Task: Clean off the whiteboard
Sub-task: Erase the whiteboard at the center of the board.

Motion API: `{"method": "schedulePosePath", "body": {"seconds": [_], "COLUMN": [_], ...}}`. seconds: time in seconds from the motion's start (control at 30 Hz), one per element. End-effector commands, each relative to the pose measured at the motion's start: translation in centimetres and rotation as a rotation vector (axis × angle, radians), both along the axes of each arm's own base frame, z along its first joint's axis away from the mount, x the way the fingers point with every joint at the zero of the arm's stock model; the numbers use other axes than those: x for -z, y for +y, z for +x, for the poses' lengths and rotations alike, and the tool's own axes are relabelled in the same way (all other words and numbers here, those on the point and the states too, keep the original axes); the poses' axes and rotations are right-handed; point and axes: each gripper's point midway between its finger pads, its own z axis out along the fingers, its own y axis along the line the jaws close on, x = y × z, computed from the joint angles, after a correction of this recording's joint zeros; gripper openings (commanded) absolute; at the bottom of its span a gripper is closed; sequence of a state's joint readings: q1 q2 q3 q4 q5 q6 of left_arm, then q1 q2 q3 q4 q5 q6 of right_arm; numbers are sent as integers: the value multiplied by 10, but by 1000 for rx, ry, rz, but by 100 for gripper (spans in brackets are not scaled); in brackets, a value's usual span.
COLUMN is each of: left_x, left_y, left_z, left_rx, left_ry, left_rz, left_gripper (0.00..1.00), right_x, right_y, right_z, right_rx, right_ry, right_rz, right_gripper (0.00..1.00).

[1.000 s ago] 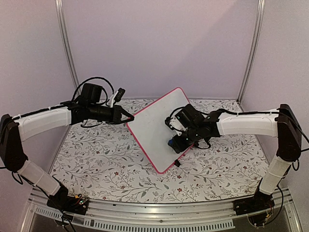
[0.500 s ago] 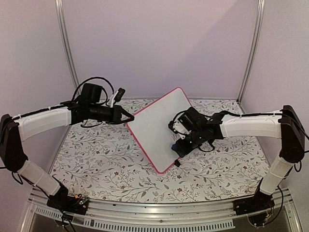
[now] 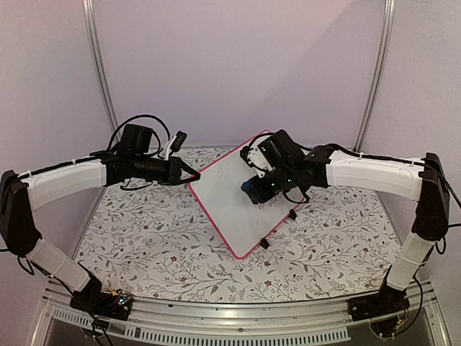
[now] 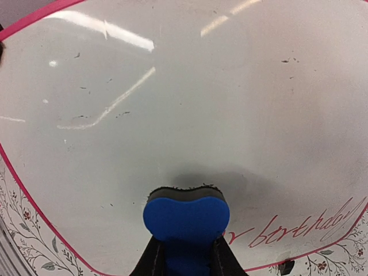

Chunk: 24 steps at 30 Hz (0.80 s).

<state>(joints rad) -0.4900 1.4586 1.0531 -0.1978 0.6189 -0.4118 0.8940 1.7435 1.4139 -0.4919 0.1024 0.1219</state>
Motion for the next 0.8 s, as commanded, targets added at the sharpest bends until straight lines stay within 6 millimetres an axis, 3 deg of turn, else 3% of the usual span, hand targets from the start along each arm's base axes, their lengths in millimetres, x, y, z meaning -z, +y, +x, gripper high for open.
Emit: {"method": "schedulePosePath", "body": {"seconds": [0.0, 0.33, 0.77], "left_x": [-10, -11, -12], "left_y": [-9, -8, -8], "left_z": [-10, -10, -10], "left_rx": [62, 63, 61], "left_ry": [-47, -49, -52], "left_rz": [-19, -21, -21], "left_gripper": [0, 0, 0], "right_x": [21, 76, 112], "right_y": [-1, -13, -36], "right_z": [13, -13, -64], "right_rx": [14, -12, -19], "right_ry": [8, 151, 257], "right_rz": [-43, -86, -137], "right_gripper": [0, 0, 0]}}
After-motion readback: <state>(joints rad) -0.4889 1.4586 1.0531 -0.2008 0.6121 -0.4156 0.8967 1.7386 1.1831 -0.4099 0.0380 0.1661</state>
